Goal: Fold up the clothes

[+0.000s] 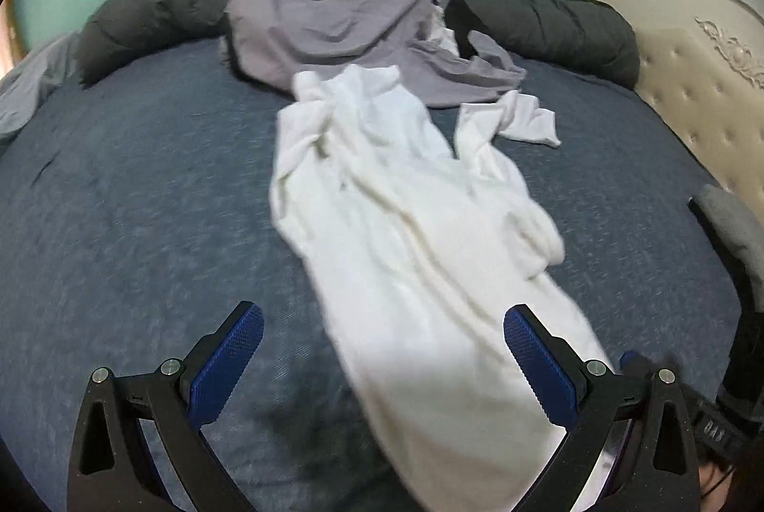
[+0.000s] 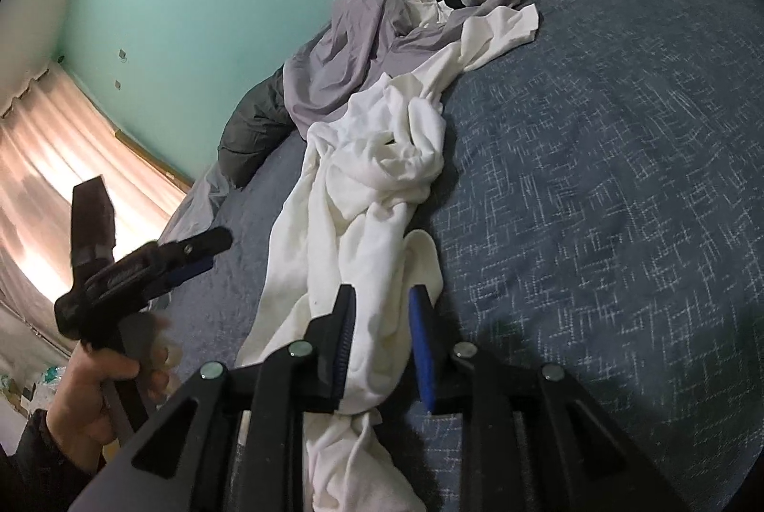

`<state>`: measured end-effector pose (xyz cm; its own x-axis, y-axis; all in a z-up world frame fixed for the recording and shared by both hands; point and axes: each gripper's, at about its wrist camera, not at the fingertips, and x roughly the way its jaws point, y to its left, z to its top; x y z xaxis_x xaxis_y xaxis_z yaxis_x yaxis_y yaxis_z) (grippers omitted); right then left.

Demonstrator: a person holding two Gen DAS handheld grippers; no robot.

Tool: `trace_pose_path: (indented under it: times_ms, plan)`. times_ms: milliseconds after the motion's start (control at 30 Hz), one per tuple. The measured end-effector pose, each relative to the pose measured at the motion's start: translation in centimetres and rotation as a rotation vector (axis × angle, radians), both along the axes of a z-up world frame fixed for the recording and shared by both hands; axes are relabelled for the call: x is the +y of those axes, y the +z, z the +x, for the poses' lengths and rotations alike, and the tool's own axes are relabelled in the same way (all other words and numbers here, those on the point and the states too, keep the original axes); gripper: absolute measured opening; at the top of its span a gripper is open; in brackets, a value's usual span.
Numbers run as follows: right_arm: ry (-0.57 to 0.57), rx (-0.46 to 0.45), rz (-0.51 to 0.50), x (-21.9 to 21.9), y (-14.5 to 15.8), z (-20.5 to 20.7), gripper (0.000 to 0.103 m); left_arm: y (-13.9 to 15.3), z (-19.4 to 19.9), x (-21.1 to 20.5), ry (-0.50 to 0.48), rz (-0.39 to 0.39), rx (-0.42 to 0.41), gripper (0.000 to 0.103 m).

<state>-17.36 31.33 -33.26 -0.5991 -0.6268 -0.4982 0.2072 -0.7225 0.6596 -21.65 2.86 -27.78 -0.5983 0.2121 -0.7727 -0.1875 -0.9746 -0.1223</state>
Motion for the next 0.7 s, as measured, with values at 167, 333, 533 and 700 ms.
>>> trace_pose_path:
  times_ms: [167,333,533,700]
  plan:
    - [-0.016,-0.003,-0.017,0.9,0.0,-0.5,0.022,-0.7,-2.2,2.5,-0.068,-0.007,-0.034,0.103]
    - [-0.029,0.001,-0.024,1.8,0.1,-0.7,0.022,-1.3,-3.8,4.8,-0.129,-0.02,-0.063,0.102]
    - [-0.03,-0.003,-0.037,2.0,0.0,-0.8,0.022,-1.8,-5.3,7.2,-0.18,-0.042,-0.081,0.102]
    - [-0.041,-0.006,-0.049,2.4,-0.1,-1.0,0.022,-2.8,-6.5,8.6,-0.202,-0.071,-0.101,0.102]
